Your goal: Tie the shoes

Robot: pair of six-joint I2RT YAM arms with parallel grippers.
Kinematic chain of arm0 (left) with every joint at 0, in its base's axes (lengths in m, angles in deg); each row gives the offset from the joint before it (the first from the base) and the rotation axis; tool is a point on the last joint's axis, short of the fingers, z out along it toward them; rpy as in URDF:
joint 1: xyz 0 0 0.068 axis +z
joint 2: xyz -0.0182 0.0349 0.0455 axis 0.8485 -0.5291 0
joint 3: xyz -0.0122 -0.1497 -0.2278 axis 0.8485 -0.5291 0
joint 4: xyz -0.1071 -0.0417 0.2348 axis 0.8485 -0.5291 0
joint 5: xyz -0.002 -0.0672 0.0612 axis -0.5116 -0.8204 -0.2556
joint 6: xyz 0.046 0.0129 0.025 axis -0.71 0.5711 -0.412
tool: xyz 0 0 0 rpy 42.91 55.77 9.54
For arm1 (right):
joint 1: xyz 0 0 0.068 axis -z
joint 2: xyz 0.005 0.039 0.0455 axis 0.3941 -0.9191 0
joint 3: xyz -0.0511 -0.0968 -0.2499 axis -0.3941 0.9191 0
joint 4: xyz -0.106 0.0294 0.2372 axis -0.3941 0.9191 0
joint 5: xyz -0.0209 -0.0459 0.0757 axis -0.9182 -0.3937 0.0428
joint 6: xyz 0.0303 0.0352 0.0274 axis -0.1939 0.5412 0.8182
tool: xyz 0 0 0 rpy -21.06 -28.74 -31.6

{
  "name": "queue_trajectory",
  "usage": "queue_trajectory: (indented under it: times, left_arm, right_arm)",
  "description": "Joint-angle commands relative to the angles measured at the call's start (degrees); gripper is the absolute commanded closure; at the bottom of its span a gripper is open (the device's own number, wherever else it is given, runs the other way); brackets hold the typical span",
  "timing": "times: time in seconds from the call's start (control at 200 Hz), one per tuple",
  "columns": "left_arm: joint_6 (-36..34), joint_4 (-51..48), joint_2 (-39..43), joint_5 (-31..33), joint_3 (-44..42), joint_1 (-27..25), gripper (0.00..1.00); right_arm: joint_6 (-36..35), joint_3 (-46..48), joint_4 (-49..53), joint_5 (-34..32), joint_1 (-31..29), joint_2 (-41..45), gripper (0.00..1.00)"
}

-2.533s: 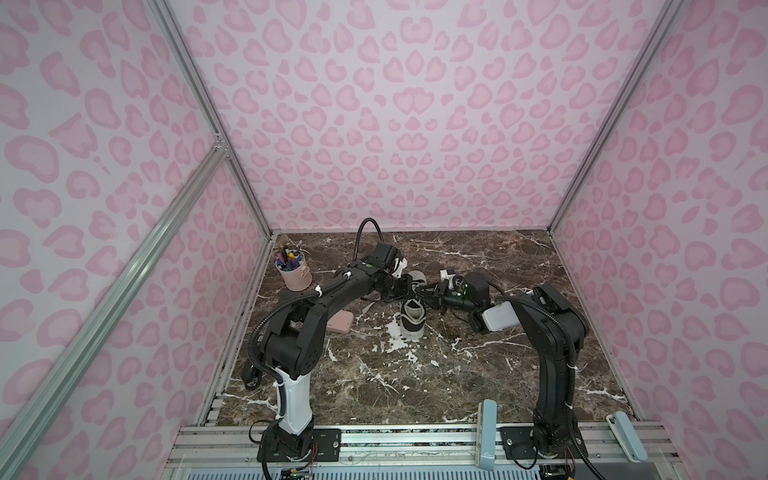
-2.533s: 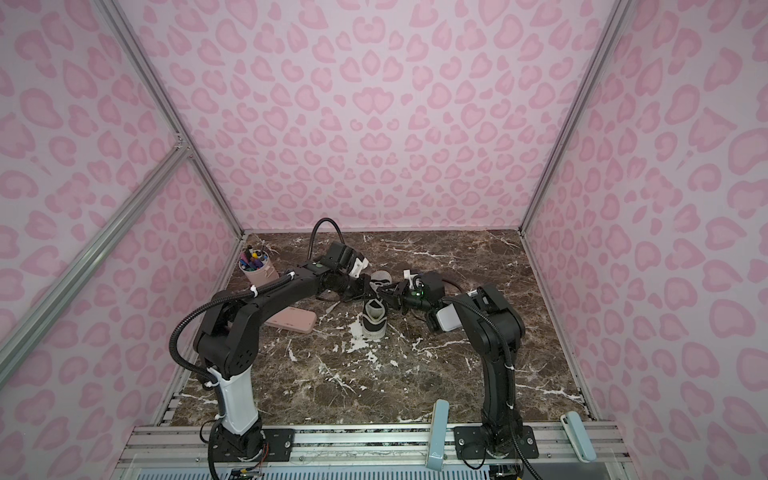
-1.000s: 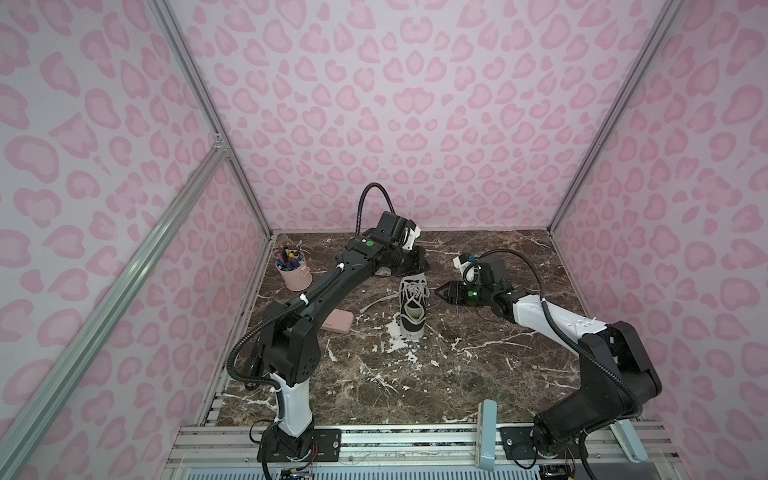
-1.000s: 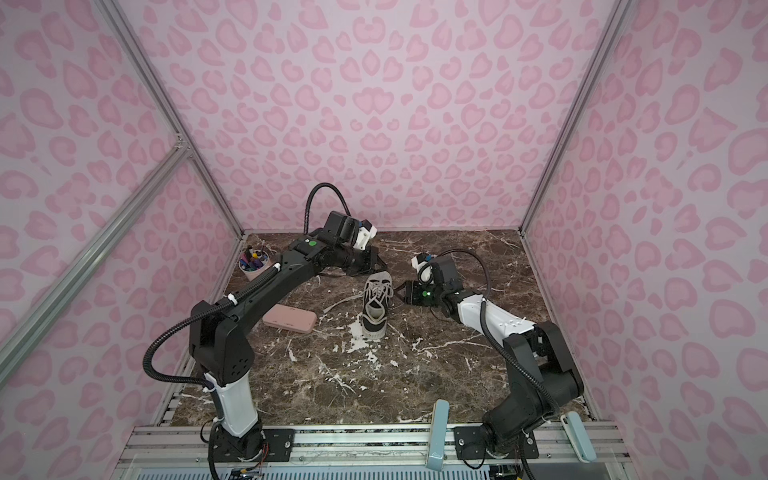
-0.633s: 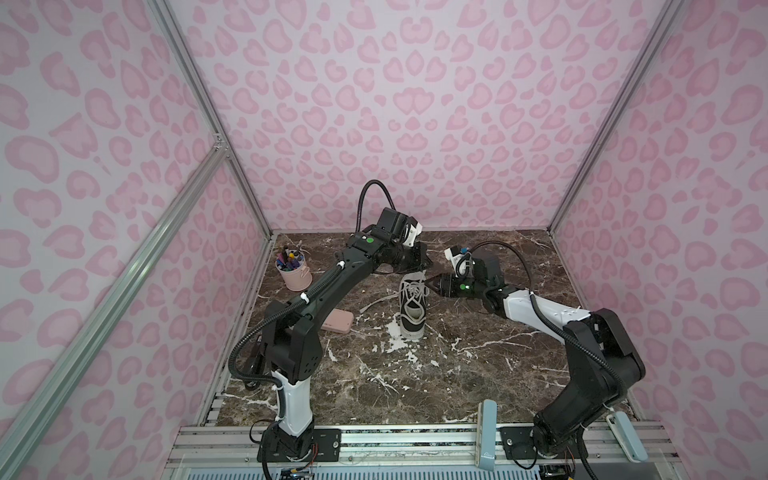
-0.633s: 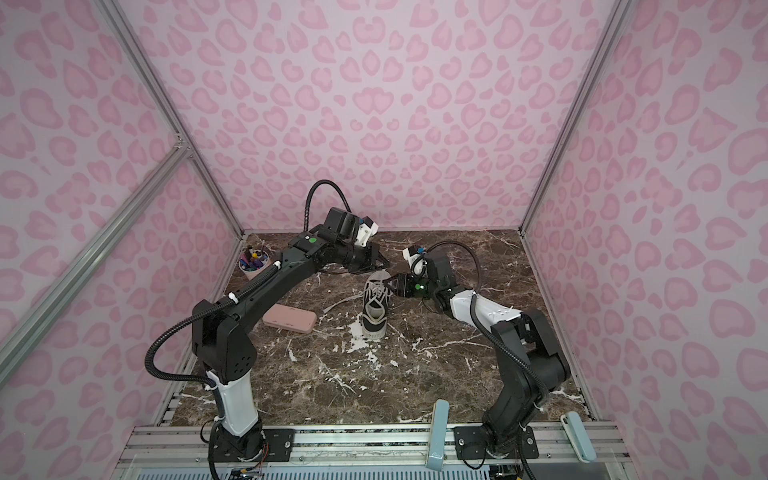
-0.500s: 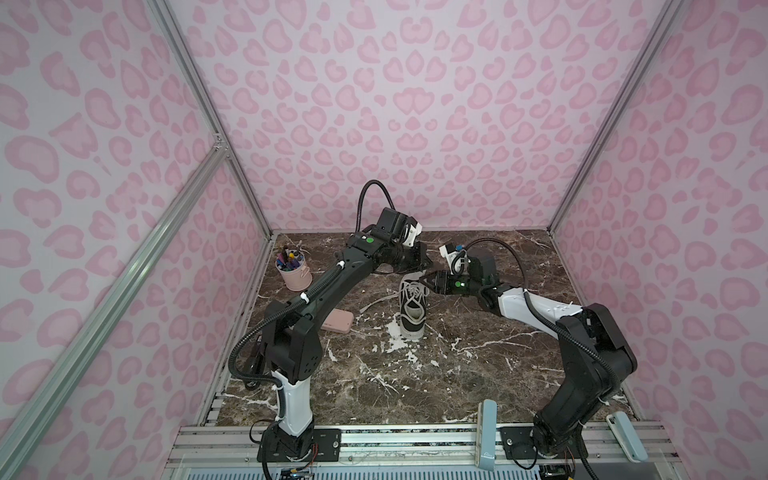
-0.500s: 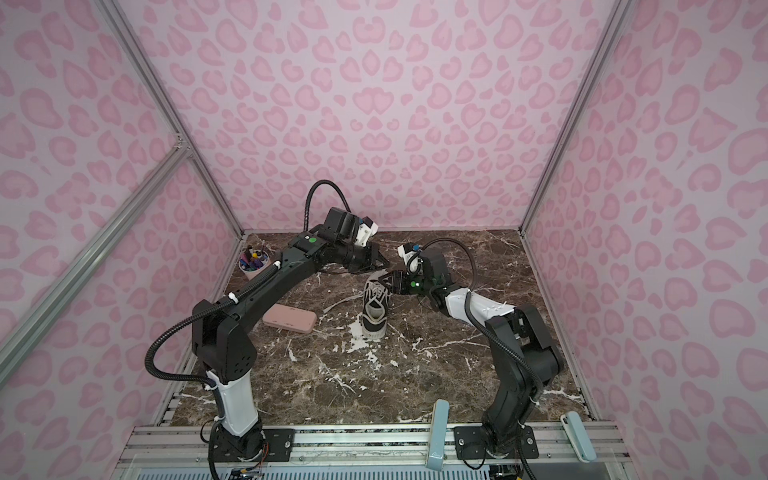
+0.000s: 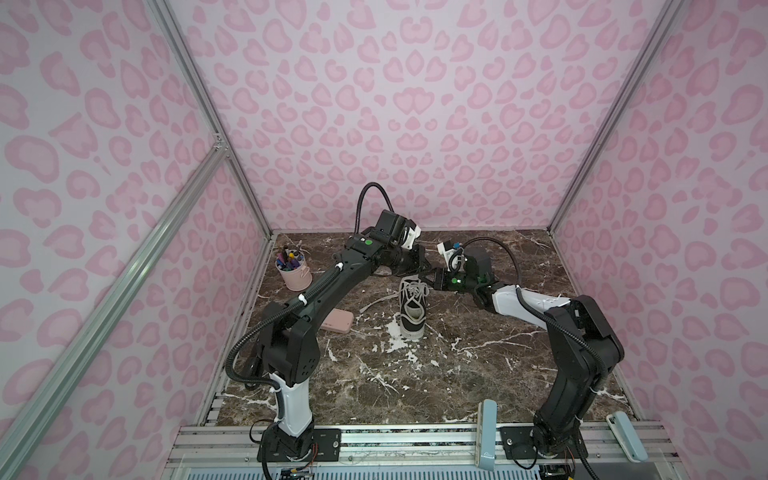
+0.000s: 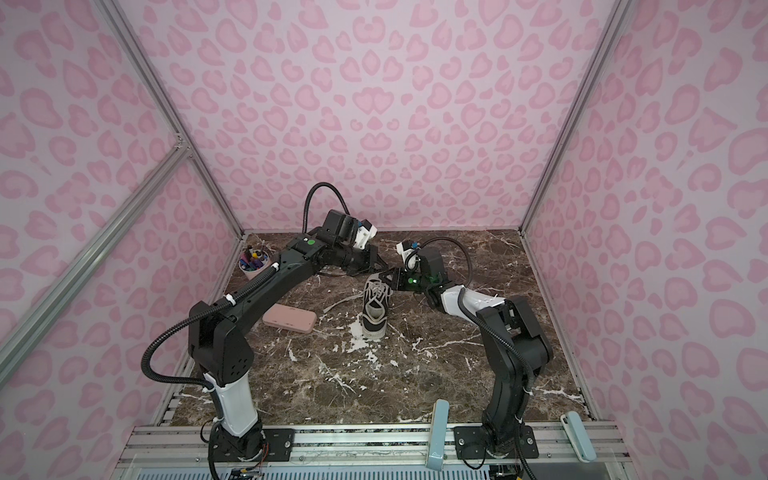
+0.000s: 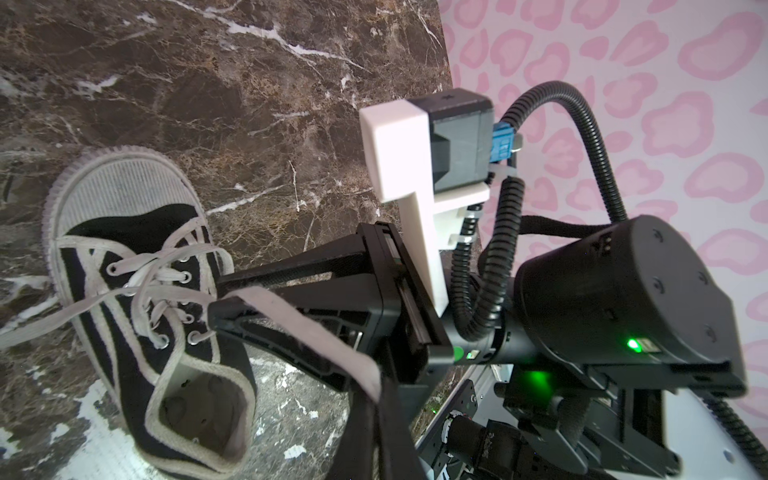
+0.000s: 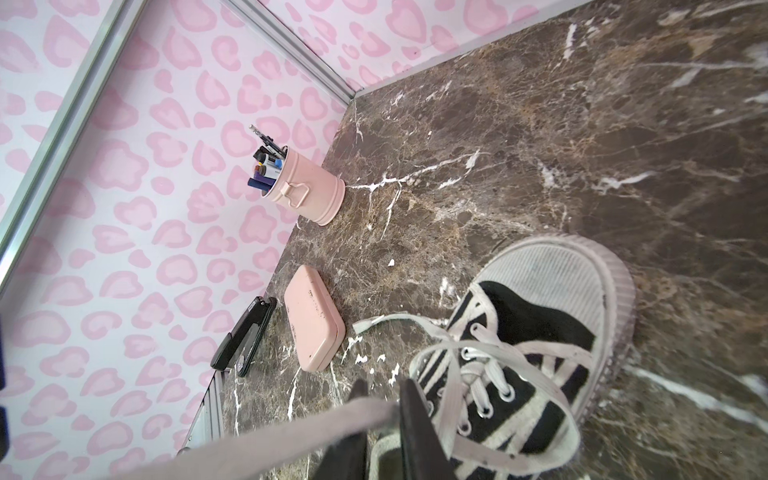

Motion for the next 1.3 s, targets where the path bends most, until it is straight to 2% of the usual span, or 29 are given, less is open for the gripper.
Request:
queue_trajectory:
  times: [0.0, 0.2, 0.365, 0.445, 0.465, 0.495, 0.65, 0.91, 1.3]
  left_arm:
    - [-1.0, -0.4, 1.5, 1.3, -0.6, 0.9, 0.81]
    - [-3.0, -3.3, 4.1, 5.1, -3.3, 5.3, 0.67]
    - [-7.9, -11.0, 3.0, 16.4, -6.4, 7.9, 0.65]
    - [-9.4, -11.1, 2.0, 22.3, -10.0, 7.8, 0.65]
    - [-9.6, -10.6, 1.8, 23.1, -10.9, 7.8, 0.65]
    - [-9.7, -9.8, 1.5, 24.2, -12.3, 7.8, 0.60]
    - [-10.5, -9.1, -2.0, 28.9, -14.0, 8.0, 0.55]
    - [-13.3, -9.4, -10.0, 29.9, -10.0, 8.0, 0.54]
    - [-15.8, -8.2, -15.5, 29.0, -7.7, 8.0, 0.57]
  right_arm:
    - [0.2, -0.3, -0.3, 0.2, 0.0, -0.1, 0.87]
    - [-0.7, 1.0, 2.4, -1.4, 0.0, 1.6, 0.93]
    - [-0.6, 1.7, 2.5, -1.9, -0.1, 2.0, 0.94]
    - [-0.6, 1.8, 2.5, -1.9, -0.1, 2.0, 0.95]
    - [-0.8, 1.7, 2.5, -1.9, 0.0, 1.9, 0.95]
    - [-1.0, 1.6, 2.9, -1.9, 0.0, 1.8, 0.95]
    - [-2.0, 0.3, 4.8, -1.7, -0.1, 1.4, 0.95]
    - [-2.7, -0.7, 6.3, -1.8, -0.7, 1.1, 0.95]
    - [-3.4, -1.0, 7.9, -1.9, -1.0, 1.5, 0.96]
